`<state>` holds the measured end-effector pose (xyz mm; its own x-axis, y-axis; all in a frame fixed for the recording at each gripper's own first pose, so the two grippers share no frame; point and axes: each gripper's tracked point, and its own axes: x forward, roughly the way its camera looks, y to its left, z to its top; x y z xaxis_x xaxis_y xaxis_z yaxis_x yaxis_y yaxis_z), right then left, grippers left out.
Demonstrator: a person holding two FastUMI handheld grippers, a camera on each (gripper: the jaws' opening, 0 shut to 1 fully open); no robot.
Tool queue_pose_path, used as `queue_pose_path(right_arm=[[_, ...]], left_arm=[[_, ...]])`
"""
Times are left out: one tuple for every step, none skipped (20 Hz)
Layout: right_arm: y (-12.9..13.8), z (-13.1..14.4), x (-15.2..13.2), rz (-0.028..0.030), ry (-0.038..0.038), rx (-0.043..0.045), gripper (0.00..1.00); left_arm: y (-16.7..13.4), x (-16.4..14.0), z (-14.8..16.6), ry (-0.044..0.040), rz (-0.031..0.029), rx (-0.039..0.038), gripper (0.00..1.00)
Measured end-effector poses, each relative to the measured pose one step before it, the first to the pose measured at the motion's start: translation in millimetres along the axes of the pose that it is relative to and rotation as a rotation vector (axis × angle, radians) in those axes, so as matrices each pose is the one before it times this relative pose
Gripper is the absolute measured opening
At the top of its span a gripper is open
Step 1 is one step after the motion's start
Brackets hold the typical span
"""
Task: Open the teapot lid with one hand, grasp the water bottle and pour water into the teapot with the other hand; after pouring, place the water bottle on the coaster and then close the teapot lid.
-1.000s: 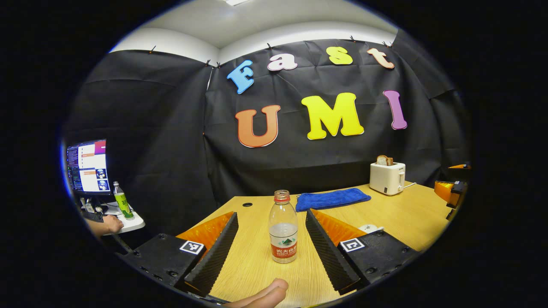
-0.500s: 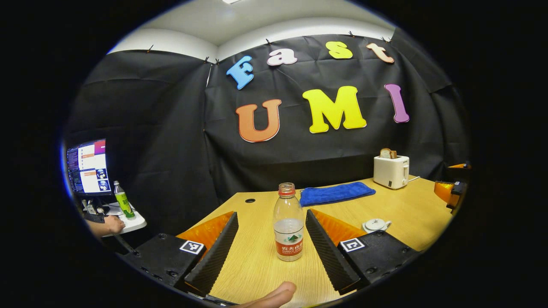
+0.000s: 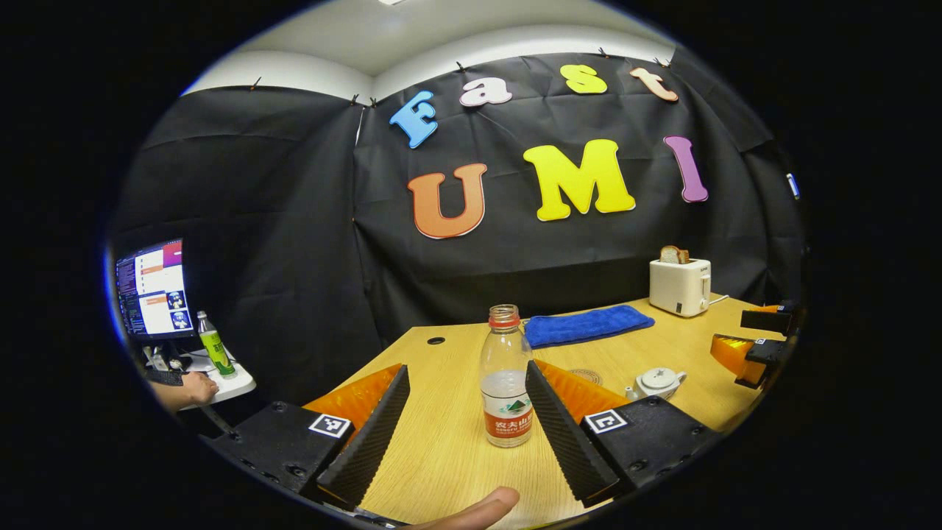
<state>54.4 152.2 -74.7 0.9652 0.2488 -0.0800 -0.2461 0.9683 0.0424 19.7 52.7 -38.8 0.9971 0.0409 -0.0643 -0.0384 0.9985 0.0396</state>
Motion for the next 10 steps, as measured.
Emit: queue_pose_path(right_arm=[[7.17,-2.04,6.46,0.00649,0.00353,0.00963,0.95],[7.35,-2.07,6.73,0.00738,0.00491,0.00853,0.98],[6.34,-1.7,6.2,0.00685,0.00332,0.00703,0.98],[6.23,-1.29,6.66,0.00143,0.00287,0.00731,0.95],[4.04,-1.62,5.71,-0.00263,0.00205,0.00472,0.95],[4.15,-3.69,8.85,-0.01725,0.00908,0.00339,0.98],[2.86,-3.92,6.61,-0.01412,0.00479,-0.00607,0.95],[5.86,-2.4,4.66,-0.00236,0.00428,-0.00614,0.97],[8.52,-4.98,5.43,0.00185,0.00876,-0.01144,0.95],[3.12,-3.2,4.72,-0.00993,0.0051,-0.01188,0.94]], left_arm=[[1.52,0.98,-1.55,0.00551,0.00407,-0.00369,0.99],[2.11,-0.04,-1.42,0.00676,0.00453,-0.00235,0.99],[1.82,1.36,-1.67,0.00272,0.00393,-0.00151,0.99],[1.77,0.8,-1.13,0.00406,0.00555,-0.00278,0.99],[3.02,1.2,-2.23,0.00572,0.00503,-0.00322,0.99],[1.54,0.46,-0.67,0.00526,0.00374,-0.00517,0.99],[3.09,1.88,-0.86,0.00479,0.00387,-0.00813,0.99],[1.62,0.35,-1.01,0.00314,0.00397,-0.00295,0.99],[3.16,1.45,-1.05,0.00234,0.00618,-0.00289,0.99],[1.53,1.98,-1.35,0.00349,0.00395,-0.00003,0.99]])
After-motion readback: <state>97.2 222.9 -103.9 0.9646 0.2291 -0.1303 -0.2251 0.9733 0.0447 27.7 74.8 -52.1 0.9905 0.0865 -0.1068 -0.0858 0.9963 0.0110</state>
